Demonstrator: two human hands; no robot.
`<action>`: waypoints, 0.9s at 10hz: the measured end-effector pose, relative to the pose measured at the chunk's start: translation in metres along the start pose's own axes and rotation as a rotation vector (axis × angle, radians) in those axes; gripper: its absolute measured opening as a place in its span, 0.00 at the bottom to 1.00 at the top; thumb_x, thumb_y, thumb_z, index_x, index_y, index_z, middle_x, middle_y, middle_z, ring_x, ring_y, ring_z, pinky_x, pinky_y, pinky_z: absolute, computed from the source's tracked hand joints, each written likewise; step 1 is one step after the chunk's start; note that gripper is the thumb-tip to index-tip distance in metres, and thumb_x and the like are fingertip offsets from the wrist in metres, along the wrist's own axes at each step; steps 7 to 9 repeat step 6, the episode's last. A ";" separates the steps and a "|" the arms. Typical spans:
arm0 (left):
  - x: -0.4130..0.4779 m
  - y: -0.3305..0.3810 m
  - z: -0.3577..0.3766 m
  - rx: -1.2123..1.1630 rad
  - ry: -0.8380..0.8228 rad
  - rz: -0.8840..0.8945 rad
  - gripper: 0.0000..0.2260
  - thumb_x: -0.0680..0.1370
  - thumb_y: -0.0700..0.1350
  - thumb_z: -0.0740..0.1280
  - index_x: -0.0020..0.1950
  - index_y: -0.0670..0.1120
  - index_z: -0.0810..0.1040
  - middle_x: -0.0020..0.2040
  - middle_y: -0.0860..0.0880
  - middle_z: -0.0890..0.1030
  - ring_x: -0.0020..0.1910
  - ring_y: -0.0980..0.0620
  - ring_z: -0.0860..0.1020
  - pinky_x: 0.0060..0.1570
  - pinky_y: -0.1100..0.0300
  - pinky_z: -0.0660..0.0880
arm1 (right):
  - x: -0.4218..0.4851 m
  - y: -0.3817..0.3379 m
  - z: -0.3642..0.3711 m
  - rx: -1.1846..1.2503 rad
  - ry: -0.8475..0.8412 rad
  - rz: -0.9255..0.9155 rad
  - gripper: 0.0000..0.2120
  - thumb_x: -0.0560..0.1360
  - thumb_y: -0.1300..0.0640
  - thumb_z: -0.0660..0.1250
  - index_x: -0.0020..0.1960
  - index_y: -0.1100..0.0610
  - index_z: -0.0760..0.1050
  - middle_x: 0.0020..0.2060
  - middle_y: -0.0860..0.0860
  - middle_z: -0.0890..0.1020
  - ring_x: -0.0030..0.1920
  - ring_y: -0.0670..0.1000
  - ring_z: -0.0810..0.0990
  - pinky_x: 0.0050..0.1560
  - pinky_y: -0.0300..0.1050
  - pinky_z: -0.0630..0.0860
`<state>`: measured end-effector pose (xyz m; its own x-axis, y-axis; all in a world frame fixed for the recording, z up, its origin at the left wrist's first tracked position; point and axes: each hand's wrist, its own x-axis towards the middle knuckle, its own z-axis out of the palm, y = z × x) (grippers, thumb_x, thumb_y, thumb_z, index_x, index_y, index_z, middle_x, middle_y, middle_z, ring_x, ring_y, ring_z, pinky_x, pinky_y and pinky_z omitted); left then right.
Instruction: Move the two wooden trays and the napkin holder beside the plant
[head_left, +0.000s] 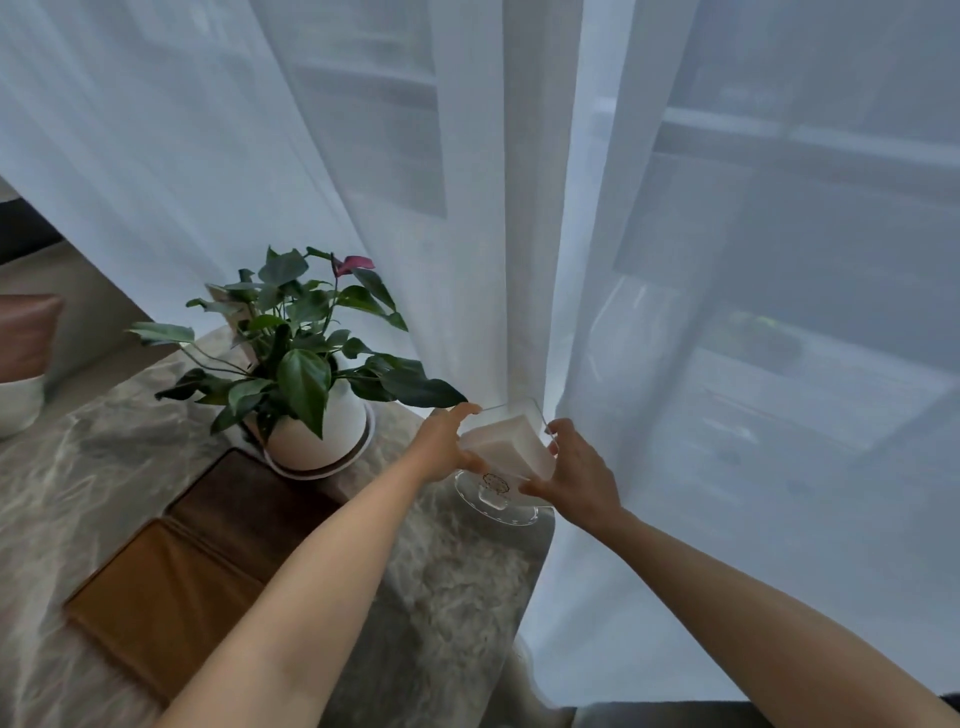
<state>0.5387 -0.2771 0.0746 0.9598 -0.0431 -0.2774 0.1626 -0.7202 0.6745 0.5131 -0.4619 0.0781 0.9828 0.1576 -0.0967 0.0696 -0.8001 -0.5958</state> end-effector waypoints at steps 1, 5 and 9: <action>0.002 -0.003 0.004 0.000 0.007 -0.002 0.36 0.66 0.41 0.77 0.70 0.49 0.64 0.67 0.41 0.67 0.58 0.45 0.73 0.55 0.57 0.71 | 0.001 0.001 0.003 -0.015 -0.003 0.002 0.36 0.63 0.49 0.76 0.64 0.56 0.63 0.55 0.54 0.78 0.53 0.55 0.78 0.42 0.41 0.71; -0.010 -0.005 0.009 0.110 0.002 -0.014 0.37 0.73 0.48 0.70 0.76 0.51 0.52 0.77 0.45 0.57 0.74 0.44 0.60 0.70 0.49 0.62 | 0.001 0.003 0.008 -0.106 -0.023 -0.011 0.40 0.65 0.49 0.75 0.68 0.58 0.59 0.62 0.55 0.72 0.60 0.56 0.72 0.53 0.49 0.74; -0.032 -0.005 0.008 0.231 0.089 0.001 0.32 0.77 0.54 0.63 0.76 0.48 0.52 0.77 0.46 0.57 0.75 0.45 0.57 0.71 0.47 0.62 | -0.007 -0.005 0.004 -0.146 0.056 -0.046 0.41 0.67 0.44 0.72 0.71 0.59 0.57 0.66 0.56 0.68 0.64 0.56 0.68 0.58 0.49 0.72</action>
